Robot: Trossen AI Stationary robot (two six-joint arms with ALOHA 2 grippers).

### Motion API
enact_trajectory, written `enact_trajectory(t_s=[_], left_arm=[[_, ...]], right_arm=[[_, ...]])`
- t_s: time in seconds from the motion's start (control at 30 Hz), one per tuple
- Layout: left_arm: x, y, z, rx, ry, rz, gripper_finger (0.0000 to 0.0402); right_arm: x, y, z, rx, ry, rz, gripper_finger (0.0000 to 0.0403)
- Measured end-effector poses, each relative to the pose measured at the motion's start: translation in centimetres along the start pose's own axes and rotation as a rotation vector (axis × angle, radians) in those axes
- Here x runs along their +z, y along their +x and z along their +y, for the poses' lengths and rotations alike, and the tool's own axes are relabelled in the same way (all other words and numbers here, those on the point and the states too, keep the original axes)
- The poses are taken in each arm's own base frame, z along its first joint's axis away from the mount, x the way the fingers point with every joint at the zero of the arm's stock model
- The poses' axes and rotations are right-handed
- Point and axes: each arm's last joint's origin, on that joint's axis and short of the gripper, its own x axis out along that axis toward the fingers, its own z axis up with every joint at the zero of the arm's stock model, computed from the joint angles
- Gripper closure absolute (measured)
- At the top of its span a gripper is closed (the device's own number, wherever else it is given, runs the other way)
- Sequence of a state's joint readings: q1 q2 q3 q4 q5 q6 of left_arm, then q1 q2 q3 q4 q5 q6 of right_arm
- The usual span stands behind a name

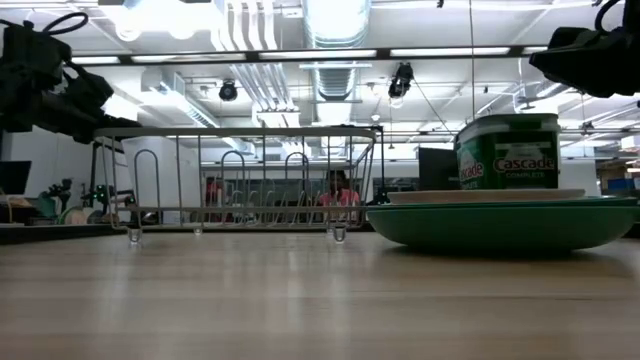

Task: Sort dishes
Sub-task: Put the white plate on the dish rack

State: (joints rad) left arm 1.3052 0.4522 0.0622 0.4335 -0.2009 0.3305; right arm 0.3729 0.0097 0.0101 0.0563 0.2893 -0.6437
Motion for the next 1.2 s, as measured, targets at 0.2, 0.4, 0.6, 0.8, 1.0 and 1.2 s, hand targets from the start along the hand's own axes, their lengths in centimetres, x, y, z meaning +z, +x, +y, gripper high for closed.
enact_trajectory(t_s=[0.2,0.4,0.6,0.8,1.0,1.2], left_arm=[[0.0,0.0,0.0,0.0,0.0,-0.001,0.0401],[0.0,0.0,0.0,0.0,-0.001,0.0,0.0401],[0.1,0.0,-0.1,-0.027,-0.417,-0.011,0.0401],[1.0,-0.4,-0.2,-0.184,-0.632,-0.067,0.0401],[3.1,-1.7,-0.6,-0.437,-0.583,-0.273,0.0401],[5.7,-3.8,-0.8,-0.739,-0.528,-0.571,0.0401]], right_arm=[[0.0,0.0,0.0,0.0,0.05,0.0,0.0394],[0.0,0.0,0.0,0.0,0.13,0.0,0.0394],[0.1,0.0,0.0,-0.004,0.14,-0.005,0.0394],[0.1,0.0,0.0,-0.004,0.175,-0.006,0.0394],[0.0,0.0,-0.1,-0.026,0.234,0.006,0.0394],[0.1,-0.1,-0.8,-0.204,0.276,0.049,0.0394]])
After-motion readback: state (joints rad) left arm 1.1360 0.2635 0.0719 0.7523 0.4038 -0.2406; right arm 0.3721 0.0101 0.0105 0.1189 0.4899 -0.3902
